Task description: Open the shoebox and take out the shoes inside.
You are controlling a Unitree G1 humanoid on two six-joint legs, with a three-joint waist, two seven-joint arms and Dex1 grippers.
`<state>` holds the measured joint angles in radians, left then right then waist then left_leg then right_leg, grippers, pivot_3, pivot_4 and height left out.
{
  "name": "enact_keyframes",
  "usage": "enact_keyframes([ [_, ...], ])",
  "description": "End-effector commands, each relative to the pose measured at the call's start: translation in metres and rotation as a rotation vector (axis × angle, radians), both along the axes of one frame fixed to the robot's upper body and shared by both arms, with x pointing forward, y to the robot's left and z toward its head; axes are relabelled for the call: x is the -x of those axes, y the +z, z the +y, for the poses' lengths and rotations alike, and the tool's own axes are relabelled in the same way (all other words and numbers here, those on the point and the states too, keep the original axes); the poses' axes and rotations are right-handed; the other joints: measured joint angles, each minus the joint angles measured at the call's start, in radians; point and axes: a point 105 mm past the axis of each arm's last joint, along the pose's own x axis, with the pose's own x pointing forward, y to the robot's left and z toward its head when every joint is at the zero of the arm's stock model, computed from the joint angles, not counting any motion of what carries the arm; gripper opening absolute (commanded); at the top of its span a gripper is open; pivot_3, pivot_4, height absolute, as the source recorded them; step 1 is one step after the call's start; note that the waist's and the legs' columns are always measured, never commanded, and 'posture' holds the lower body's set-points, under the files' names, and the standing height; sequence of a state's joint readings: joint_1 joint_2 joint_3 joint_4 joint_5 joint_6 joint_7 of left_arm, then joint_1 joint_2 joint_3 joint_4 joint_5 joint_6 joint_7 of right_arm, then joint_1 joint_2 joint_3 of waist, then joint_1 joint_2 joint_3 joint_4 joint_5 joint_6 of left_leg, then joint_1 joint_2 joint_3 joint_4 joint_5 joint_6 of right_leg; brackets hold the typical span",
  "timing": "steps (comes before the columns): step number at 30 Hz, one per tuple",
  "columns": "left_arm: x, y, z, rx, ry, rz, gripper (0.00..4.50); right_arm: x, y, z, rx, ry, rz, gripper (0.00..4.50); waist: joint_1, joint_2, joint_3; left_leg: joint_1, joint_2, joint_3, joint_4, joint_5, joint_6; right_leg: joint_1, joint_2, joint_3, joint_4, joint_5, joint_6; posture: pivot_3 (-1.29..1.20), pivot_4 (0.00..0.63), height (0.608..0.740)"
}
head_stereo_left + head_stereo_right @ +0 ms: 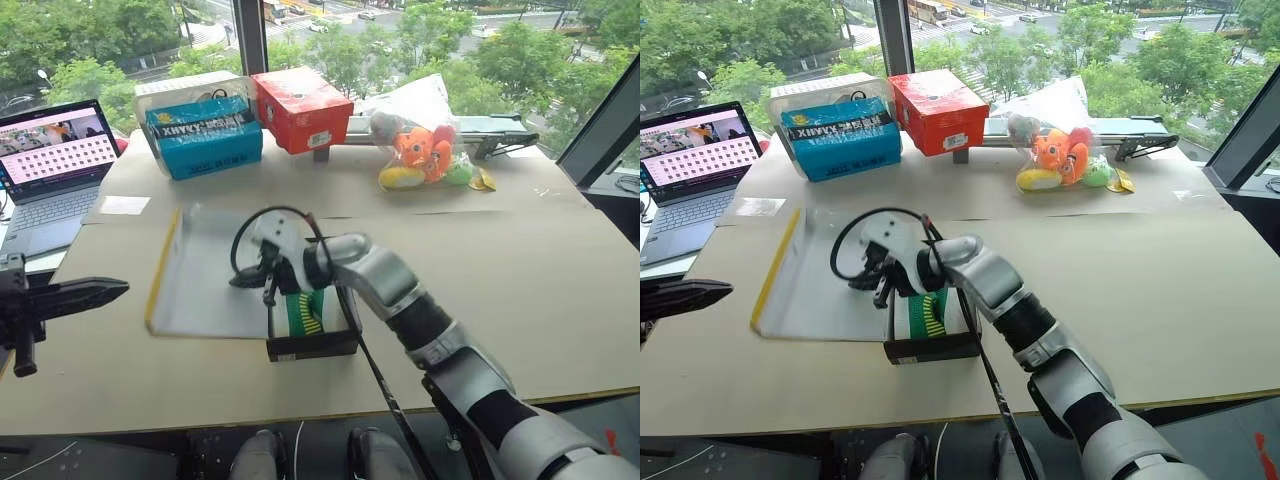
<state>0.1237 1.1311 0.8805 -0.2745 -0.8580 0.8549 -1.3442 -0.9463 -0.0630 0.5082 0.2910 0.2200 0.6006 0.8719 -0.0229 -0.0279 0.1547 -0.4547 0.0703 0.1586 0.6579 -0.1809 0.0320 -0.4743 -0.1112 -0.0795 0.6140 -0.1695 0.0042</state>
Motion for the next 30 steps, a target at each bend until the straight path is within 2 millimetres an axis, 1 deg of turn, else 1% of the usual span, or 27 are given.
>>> enact_keyframes([
  [1,-0.001,0.008,-0.001,-0.019,-0.014,-0.027,0.03,-0.001,-0.027,0.001,0.1,0.0,-0.017,0.0,-0.002,0.0,0.0,0.0,0.0,0.0,0.0,0.0,0.0,0.0,0.0,0.0,0.0,0.0,0.0,0.0,0.15,0.739],
  [3,-0.002,0.006,-0.003,-0.016,-0.027,-0.023,0.03,-0.001,-0.034,0.001,0.13,-0.002,-0.023,0.0,-0.006,0.0,0.0,0.002,0.0,0.0,0.0,0.0,0.0,0.001,0.0,0.0,0.0,0.0,0.0,0.0,0.15,0.739],
  [5,-0.003,0.005,-0.005,-0.013,-0.041,-0.019,0.03,-0.001,-0.032,0.001,0.12,-0.005,-0.02,0.0,-0.009,0.0,-0.001,0.008,0.001,0.001,-0.002,0.0,-0.001,0.002,-0.001,0.0,-0.001,-0.001,0.001,0.0,0.15,0.739],
  [6,-0.004,0.003,-0.007,-0.009,-0.05,-0.015,0.03,-0.002,-0.024,0.0,0.099,-0.008,-0.026,0.0,-0.011,-0.001,-0.001,0.01,0.0,0.001,-0.005,0.0,-0.001,0.003,-0.001,0.001,-0.001,-0.002,0.002,0.0,0.15,0.739],
  [9,-0.008,-0.004,-0.012,-0.005,-0.08,0.003,0.03,-0.005,0.014,-0.006,-0.01,-0.034,-0.021,0.0,-0.006,-0.003,-0.002,0.012,0.0,0.002,-0.011,0.002,-0.004,0.002,-0.001,0.002,-0.001,-0.001,0.001,0.0,0.15,0.739],
  [10,-0.008,-0.005,-0.012,-0.005,-0.085,0.005,0.03,-0.006,0.02,-0.007,-0.024,-0.04,-0.02,0.0,-0.004,-0.004,-0.003,0.012,0.0,0.002,-0.011,0.002,-0.004,0.002,-0.001,0.002,-0.001,-0.001,0.0,0.0,0.15,0.739],
  [11,-0.009,-0.006,-0.013,-0.003,-0.091,0.007,0.03,-0.005,0.03,-0.009,-0.054,-0.048,-0.015,0.0,-0.004,-0.004,-0.003,0.012,0.0,0.002,-0.011,0.002,-0.004,0.001,-0.001,0.002,-0.001,0.0,-0.001,0.0,0.15,0.739],
  [13,-0.012,-0.009,-0.015,-0.001,-0.105,0.01,0.03,-0.003,0.058,-0.014,-0.13,-0.062,-0.004,0.0,-0.003,-0.006,-0.004,0.01,0.0,0.002,-0.012,0.003,-0.005,0.001,-0.001,0.002,-0.001,0.001,-0.005,0.0,0.15,0.739],
  [15,-0.017,-0.011,-0.018,0.008,-0.125,0.01,0.03,0.004,0.095,-0.021,-0.242,-0.064,0.009,0.0,-0.001,-0.006,-0.004,0.007,0.0,0.002,-0.012,0.003,-0.006,0.0,-0.001,0.002,-0.001,0.002,-0.006,0.0,0.15,0.739],
  [16,-0.019,-0.011,-0.019,0.011,-0.133,0.01,0.03,0.006,0.109,-0.024,-0.295,-0.073,0.036,0.0,0.001,-0.006,-0.004,0.007,0.0,0.002,-0.012,0.003,-0.006,0.0,-0.001,0.002,-0.001,0.002,-0.006,0.0,0.15,0.739],
  [18,-0.021,-0.013,-0.021,0.013,-0.148,0.013,0.03,0.008,0.121,-0.031,-0.334,-0.103,0.059,0.0,0.002,-0.006,-0.004,0.007,0.0,0.002,-0.012,0.003,-0.006,0.0,0.0,0.002,0.0,0.002,-0.007,0.0,0.15,0.739],
  [19,-0.021,-0.015,-0.023,0.011,-0.157,0.016,0.03,0.007,0.123,-0.035,-0.343,-0.128,0.063,0.0,-0.001,-0.006,-0.004,0.007,0.0,0.002,-0.012,0.003,-0.006,0.0,0.001,0.002,0.0,0.002,-0.007,0.0,0.15,0.739],
  [21,-0.022,-0.02,-0.028,0.007,-0.184,0.026,0.03,-0.001,0.122,-0.054,-0.333,-0.229,0.043,0.0,-0.001,-0.006,-0.004,0.008,0.0,0.002,-0.013,0.003,-0.006,0.001,0.002,0.002,-0.001,0.002,-0.006,0.0,0.15,0.739],
  [22,-0.022,-0.022,-0.031,0.01,-0.198,0.029,0.03,-0.005,0.119,-0.064,-0.318,-0.291,0.03,0.0,0.0,-0.006,-0.004,0.008,0.0,0.002,-0.014,0.003,-0.006,0.001,0.002,0.002,-0.001,0.002,-0.007,0.0,0.15,0.739],
  [24,-0.023,-0.025,-0.038,0.023,-0.22,0.026,0.03,-0.016,0.108,-0.092,-0.273,-0.451,-0.003,0.0,0.006,-0.006,-0.004,0.008,0.0,0.002,-0.014,0.003,-0.006,0.001,0.001,0.002,-0.001,0.001,-0.009,0.0,0.15,0.739],
  [25,-0.024,-0.026,-0.039,0.023,-0.221,0.025,0.03,-0.019,0.104,-0.102,-0.253,-0.514,-0.018,0.0,0.011,-0.006,-0.004,0.008,0.0,0.002,-0.014,0.003,-0.006,0.001,0.0,0.002,-0.001,0.0,-0.009,0.0,0.15,0.739],
  [26,-0.025,-0.027,-0.04,0.022,-0.22,0.024,0.03,-0.019,0.101,-0.107,-0.241,-0.549,-0.027,0.0,0.012,-0.006,-0.004,0.008,-0.001,0.002,-0.014,0.003,-0.006,0.001,-0.001,0.001,-0.001,0.0,-0.009,0.0,0.15,0.739],
  [28,-0.025,-0.03,-0.041,0.018,-0.222,0.026,0.0,-0.021,0.086,-0.124,-0.141,-0.66,-0.09,0.56,0.01,-0.006,-0.004,0.007,-0.001,0.002,-0.014,0.004,-0.006,0.0,-0.002,0.002,-0.002,0.0,-0.009,0.0,0.15,0.739],
  [30,-0.026,-0.031,-0.043,0.017,-0.226,0.028,0.0,-0.016,0.075,-0.134,-0.079,-0.73,-0.106,1.02,0.006,-0.006,-0.004,0.007,-0.001,0.002,-0.014,0.004,-0.006,0.0,-0.001,0.002,-0.001,-0.001,-0.007,0.0,0.15,0.739],
])
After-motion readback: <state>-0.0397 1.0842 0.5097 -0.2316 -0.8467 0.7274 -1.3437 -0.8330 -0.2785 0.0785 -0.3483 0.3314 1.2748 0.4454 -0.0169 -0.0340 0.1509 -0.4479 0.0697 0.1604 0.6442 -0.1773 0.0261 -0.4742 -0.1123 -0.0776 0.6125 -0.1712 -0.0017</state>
